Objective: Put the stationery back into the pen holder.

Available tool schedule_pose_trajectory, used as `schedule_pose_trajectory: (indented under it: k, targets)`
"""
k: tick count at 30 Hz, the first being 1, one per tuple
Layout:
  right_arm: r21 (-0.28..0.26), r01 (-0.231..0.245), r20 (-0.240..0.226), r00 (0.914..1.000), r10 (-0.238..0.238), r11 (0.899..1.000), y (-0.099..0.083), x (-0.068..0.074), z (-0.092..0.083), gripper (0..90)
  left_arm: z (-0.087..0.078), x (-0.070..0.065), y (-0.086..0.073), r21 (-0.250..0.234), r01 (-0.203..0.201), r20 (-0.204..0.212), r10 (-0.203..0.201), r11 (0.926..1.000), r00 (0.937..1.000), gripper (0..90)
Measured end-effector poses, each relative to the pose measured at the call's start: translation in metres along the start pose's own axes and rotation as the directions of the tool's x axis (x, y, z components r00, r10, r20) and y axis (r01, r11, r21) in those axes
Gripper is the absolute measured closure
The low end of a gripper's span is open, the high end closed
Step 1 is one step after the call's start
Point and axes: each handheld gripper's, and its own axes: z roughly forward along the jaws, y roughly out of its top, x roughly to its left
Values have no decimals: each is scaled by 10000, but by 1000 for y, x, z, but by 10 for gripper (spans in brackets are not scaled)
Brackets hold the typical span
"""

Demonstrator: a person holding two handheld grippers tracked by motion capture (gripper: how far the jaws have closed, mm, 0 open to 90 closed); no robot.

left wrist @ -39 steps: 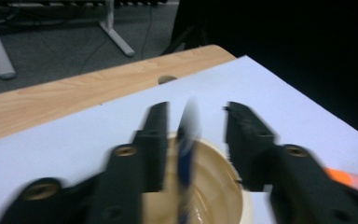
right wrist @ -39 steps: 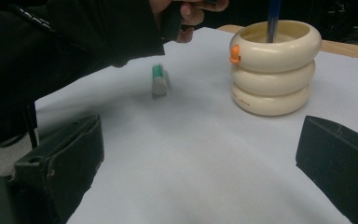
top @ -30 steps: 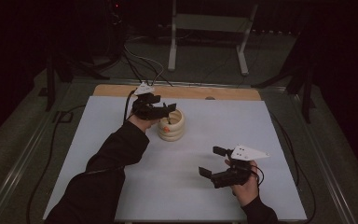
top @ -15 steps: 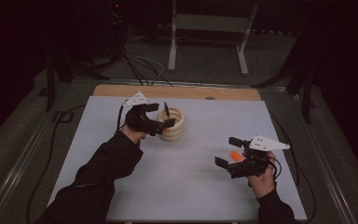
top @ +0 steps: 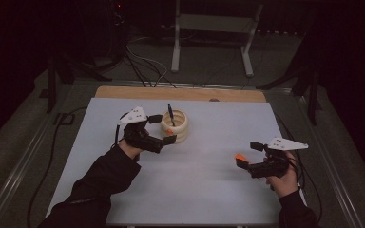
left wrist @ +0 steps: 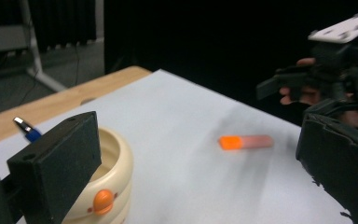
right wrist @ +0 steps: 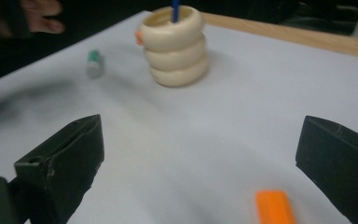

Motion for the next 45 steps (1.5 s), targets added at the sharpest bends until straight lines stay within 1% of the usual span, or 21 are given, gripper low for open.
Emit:
schedule_pose_trajectory:
  k: [1,2,3,7,10,12,13,14,21,23,25,27,30,31,32,33,35,36,38,42,45]
  targets:
    - [37,85,27,10000,-85,10000,-5,-2,-2,11,-1,0,-1,-20,9,56,-9,10000,10000,5]
    - [37,85,27,10000,-85,10000,-5,-2,-2,11,-1,-1,-2,-77,44,129,-43,10000,9999,5]
    - [151,103,59,9999,-104,9998,-9,-5,-3,11,-1,-1,-4,10,41,172,-41,10000,9998,5]
    - [184,72,104,9999,-74,9998,-13,-7,-4,11,-3,-4,-8,187,22,181,-25,9998,9998,5]
    - [438,76,346,9994,-91,9990,-20,-12,-5,11,-5,-6,-11,156,-24,187,21,9999,9998,5]
    - [483,104,394,9991,-123,9988,-22,-14,-6,11,-5,-7,-12,107,-27,195,25,9999,9998,5]
    - [646,6,554,9985,-42,9979,-27,-18,-8,13,-7,-9,-13,102,4,230,-6,9999,9997,5]
    - [711,-37,572,9984,-4,9975,-28,-19,-8,41,-7,-10,-14,60,28,285,-29,10000,9996,5]
    - [892,-101,813,9967,28,9960,-36,-26,-12,67,-8,-14,-17,12,64,445,-64,10000,9990,5]
    - [993,-158,963,9953,62,9949,-38,-28,-13,102,-8,-14,-18,27,35,461,-36,10000,9989,5]
    - [1325,67,1242,9920,-233,9912,-41,-29,-14,135,-9,-14,-18,24,31,466,-32,10000,9989,5]
    - [1525,-1,1254,9919,-192,9883,-44,-30,-14,163,-10,-14,-18,-65,61,475,-57,10000,9989,5]
    - [1788,-64,1318,9911,-175,9839,-48,-31,-15,246,-11,-13,-17,-54,56,440,-53,10000,9990,5]
    - [1856,4,1349,9905,-259,9826,-49,-32,-15,289,-11,-13,-17,-54,56,440,-53,10000,9990,5]
    - [1856,4,1349,9905,-259,9826,-49,-32,-15,289,-11,-13,-18,-84,106,433,-103,9999,9990,5]
    - [2073,92,1452,9886,-401,9782,-51,-32,-15,328,-11,-13,-18,-67,108,414,-105,9999,9991,5]
    - [2224,-26,1358,9903,-283,9749,-52,-34,-15,387,-11,-12,-18,-59,178,440,-175,9998,9989,5]
    - [2376,-81,1326,9909,-242,9713,-53,-35,-15,408,-10,-12,-18,-49,196,433,-193,9998,9989,5]
    - [2603,-78,1353,9904,-285,9655,-54,-36,-12,448,-10,-11,-19,-46,204,437,-202,9998,9988,5]
    - [3014,-30,1568,9865,-464,9535,-56,-36,-8,465,-10,-10,-20,6,233,393,-233,9997,9990,5]
    - [3118,37,1707,9835,-599,9501,-56,-37,-6,462,-10,-9,-20,-14,283,397,-283,9996,9988,5]
